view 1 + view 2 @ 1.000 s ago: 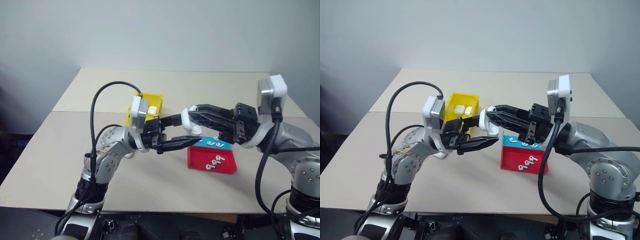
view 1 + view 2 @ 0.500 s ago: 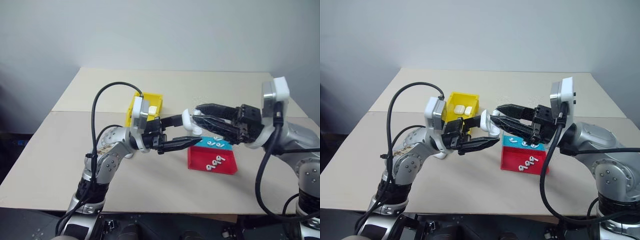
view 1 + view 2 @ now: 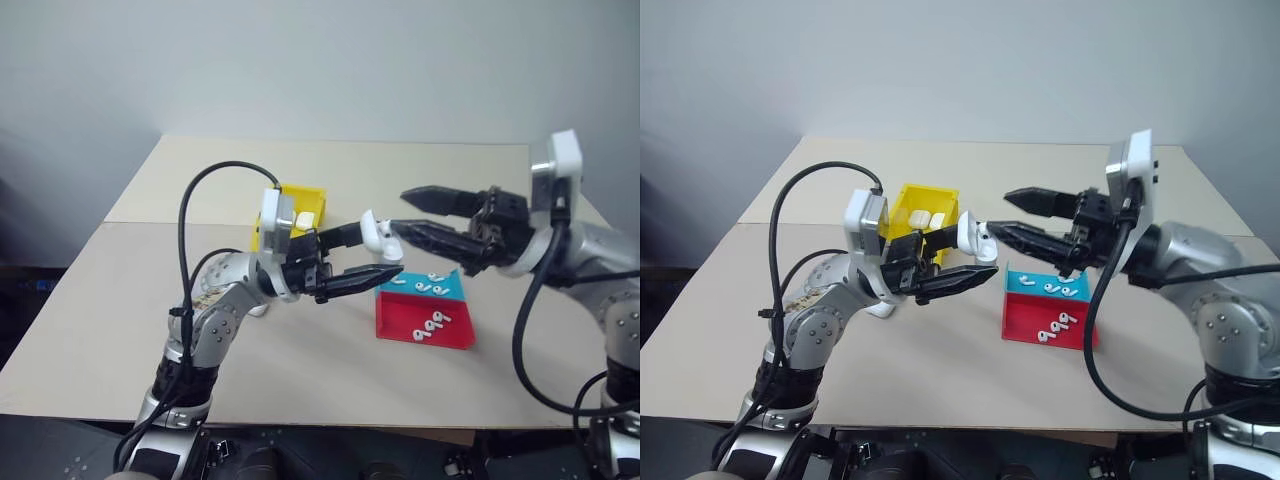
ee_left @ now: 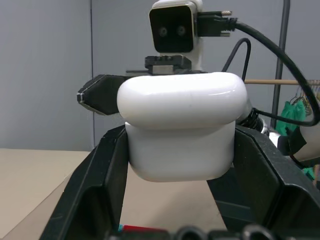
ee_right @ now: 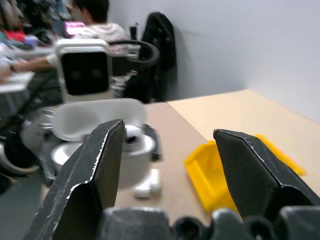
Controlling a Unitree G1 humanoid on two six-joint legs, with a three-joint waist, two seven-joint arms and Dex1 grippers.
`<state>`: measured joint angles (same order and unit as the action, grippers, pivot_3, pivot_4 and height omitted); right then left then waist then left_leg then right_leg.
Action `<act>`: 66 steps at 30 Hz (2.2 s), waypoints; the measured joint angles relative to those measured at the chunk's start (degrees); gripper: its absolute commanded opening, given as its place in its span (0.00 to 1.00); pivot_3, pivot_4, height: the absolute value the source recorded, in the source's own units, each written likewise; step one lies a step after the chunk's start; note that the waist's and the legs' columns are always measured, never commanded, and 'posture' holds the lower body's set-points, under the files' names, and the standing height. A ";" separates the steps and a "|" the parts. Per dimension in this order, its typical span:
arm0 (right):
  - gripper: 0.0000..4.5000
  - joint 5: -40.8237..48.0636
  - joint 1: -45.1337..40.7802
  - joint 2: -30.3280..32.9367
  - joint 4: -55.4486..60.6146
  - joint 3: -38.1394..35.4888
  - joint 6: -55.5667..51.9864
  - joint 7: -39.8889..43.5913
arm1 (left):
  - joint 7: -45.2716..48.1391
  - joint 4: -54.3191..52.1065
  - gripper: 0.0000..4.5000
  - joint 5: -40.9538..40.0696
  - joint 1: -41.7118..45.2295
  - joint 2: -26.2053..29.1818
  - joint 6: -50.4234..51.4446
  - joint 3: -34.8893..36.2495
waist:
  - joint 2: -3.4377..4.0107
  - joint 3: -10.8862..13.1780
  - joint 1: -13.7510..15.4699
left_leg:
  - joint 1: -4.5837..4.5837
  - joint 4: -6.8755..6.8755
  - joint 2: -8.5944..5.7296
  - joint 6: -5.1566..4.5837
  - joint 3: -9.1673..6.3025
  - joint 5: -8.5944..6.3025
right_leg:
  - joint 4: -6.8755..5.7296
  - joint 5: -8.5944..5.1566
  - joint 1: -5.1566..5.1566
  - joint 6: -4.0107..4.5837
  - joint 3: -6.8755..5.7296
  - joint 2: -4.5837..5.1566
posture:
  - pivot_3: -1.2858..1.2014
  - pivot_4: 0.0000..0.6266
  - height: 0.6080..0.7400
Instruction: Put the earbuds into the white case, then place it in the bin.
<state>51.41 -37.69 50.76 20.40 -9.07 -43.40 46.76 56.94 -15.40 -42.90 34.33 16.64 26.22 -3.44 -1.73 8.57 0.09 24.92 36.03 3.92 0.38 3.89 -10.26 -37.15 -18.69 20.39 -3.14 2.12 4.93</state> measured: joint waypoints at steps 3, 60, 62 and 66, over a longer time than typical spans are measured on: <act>0.76 -22.17 -9.82 6.42 -10.19 17.70 9.40 8.02 | -0.15 -0.88 0.62 -0.13 -0.59 0.86 0.03 1.16 | 0.06 0.01 -0.74 | -0.02 0.01 0.01 0.00 0.04 0.00 | -0.02 0.00 0.07 0.00 0.06 -0.01 | 0.52 0.24 1.00; 0.33 -78.43 -39.94 -25.37 -93.00 42.31 58.48 25.94 | -6.81 -7.71 0.62 -1.35 -5.41 1.77 0.22 2.10 | 0.44 0.32 -0.90 | 0.18 0.06 0.03 0.78 0.11 0.48 | -0.49 0.00 0.45 0.00 0.06 0.00 | 0.52 0.24 1.00; 0.33 -79.33 -39.94 -25.37 -93.02 42.29 58.49 24.64 | -6.91 -7.78 0.62 -1.46 -5.41 2.07 0.25 2.11 | 0.44 0.32 -1.02 | 0.17 0.06 0.03 0.79 0.10 0.50 | -0.56 0.00 0.47 0.00 0.07 0.00 | 0.52 0.24 1.00; 0.33 -79.96 -39.94 -25.42 -93.11 42.25 58.49 23.63 | -7.39 -8.70 0.62 -1.74 -5.75 2.18 0.25 2.10 | 0.44 0.32 -0.98 | 0.17 0.09 0.03 0.79 0.09 0.50 | -0.63 0.00 0.48 0.00 0.06 0.00 | 0.52 0.24 1.00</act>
<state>-28.55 -77.63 25.34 -72.71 33.18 15.09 70.39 49.55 -24.10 -44.64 28.58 18.83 26.47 -1.34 -1.29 8.89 -0.89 25.10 36.13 3.96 1.17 3.98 -9.76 -37.78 -18.69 20.87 -3.14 2.18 4.93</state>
